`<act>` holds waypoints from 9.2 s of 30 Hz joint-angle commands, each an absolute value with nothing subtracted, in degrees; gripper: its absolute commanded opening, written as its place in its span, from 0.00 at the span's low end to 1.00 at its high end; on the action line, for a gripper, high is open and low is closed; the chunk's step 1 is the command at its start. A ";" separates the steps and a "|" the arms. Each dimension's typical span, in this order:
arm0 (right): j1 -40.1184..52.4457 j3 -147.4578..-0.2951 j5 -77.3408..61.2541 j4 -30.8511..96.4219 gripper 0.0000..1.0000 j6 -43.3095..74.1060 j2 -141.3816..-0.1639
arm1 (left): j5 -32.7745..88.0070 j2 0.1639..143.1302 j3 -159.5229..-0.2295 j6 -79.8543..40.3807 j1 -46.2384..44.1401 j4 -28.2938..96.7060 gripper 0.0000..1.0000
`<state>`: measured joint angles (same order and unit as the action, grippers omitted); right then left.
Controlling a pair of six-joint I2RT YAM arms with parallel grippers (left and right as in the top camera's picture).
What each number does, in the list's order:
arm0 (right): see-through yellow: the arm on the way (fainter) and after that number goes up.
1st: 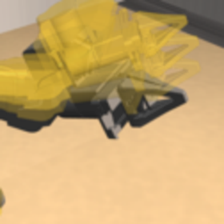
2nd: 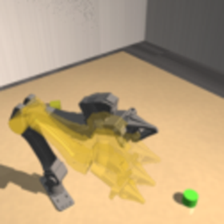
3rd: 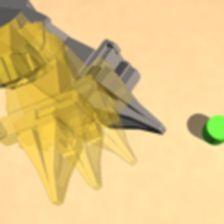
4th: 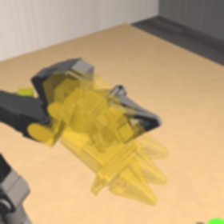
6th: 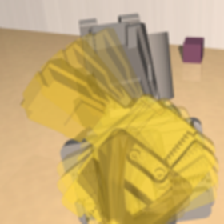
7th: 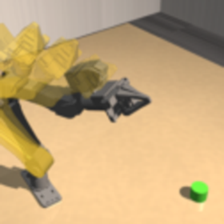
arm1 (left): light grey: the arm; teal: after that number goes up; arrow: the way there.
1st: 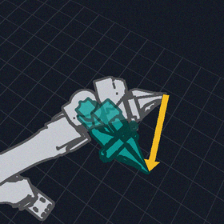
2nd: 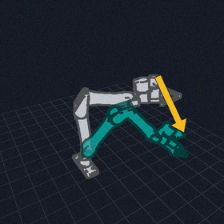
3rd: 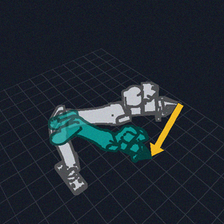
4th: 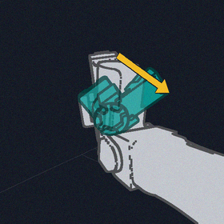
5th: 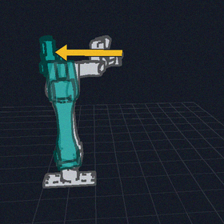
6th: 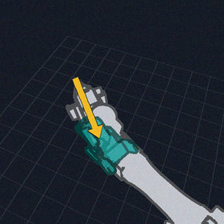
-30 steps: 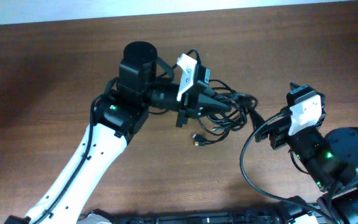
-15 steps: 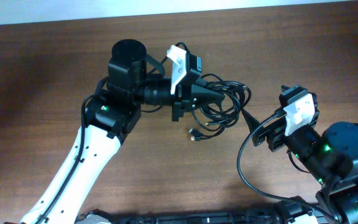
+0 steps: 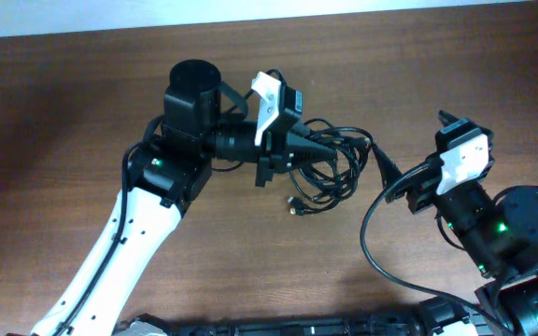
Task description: Untangle cables
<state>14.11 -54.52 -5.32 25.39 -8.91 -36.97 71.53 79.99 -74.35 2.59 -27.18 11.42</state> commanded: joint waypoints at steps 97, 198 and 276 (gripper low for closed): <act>13.85 -54.33 -25.82 35.16 1.00 -8.25 -36.77 | 21.08 78.39 -75.07 -9.45 -34.85 16.38 0.00; 13.80 -54.33 -35.11 33.61 0.91 6.44 -47.62 | 10.74 78.39 -75.07 -6.28 -34.83 23.44 0.00; 13.76 -54.35 -30.70 10.90 0.04 25.06 -49.58 | 27.14 69.30 -75.07 -29.63 -26.57 33.36 0.99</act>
<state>13.54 -54.00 -30.85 15.27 16.99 -50.54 24.53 69.43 -74.89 -20.93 -26.85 34.92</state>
